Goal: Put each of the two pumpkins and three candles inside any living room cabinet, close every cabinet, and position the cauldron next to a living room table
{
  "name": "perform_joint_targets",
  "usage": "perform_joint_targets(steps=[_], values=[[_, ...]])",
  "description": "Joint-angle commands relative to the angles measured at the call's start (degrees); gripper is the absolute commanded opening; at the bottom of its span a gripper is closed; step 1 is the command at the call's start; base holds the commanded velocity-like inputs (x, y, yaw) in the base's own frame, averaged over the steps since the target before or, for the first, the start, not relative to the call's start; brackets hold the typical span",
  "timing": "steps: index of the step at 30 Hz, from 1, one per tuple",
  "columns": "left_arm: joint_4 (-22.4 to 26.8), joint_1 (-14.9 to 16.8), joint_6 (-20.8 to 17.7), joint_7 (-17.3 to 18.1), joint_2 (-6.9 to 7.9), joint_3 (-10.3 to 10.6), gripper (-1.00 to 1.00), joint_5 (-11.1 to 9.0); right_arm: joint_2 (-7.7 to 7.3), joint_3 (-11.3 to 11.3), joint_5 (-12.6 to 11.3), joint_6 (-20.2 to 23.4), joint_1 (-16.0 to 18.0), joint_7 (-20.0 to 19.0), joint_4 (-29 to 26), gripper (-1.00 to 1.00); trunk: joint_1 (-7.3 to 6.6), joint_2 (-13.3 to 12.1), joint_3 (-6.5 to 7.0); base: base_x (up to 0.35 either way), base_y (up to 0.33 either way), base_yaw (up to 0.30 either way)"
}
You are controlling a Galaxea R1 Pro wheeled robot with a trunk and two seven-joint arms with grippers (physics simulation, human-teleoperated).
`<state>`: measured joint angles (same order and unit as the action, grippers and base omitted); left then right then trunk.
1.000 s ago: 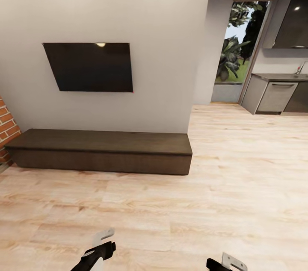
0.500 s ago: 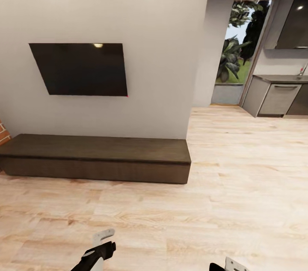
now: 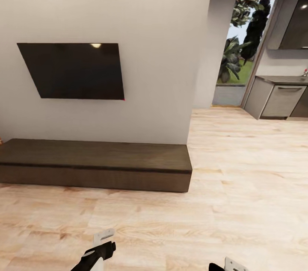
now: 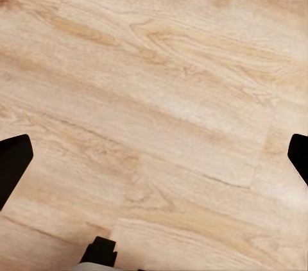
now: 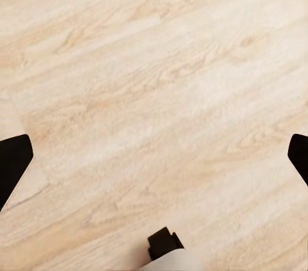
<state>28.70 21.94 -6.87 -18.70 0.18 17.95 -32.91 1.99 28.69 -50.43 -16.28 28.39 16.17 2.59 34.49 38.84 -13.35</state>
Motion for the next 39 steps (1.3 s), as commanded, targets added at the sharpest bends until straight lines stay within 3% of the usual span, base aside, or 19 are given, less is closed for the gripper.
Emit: perform_joint_targets(steps=[1,39], values=[[0.12,0.03,-0.25,-0.46,0.06,0.34,1.0,-0.22,0.08,0.4,-0.35,-0.25,0.08,0.0,0.2,1.0,0.04,0.07,-0.08,0.268,0.0,0.0],[0.13,0.03,-0.16,-0.55,0.01,0.34,1.0,-0.27,0.1,0.4,-0.36,-0.25,0.08,0.0,0.22,1.0,0.04,0.07,-0.08,0.235,0.0,0.0]])
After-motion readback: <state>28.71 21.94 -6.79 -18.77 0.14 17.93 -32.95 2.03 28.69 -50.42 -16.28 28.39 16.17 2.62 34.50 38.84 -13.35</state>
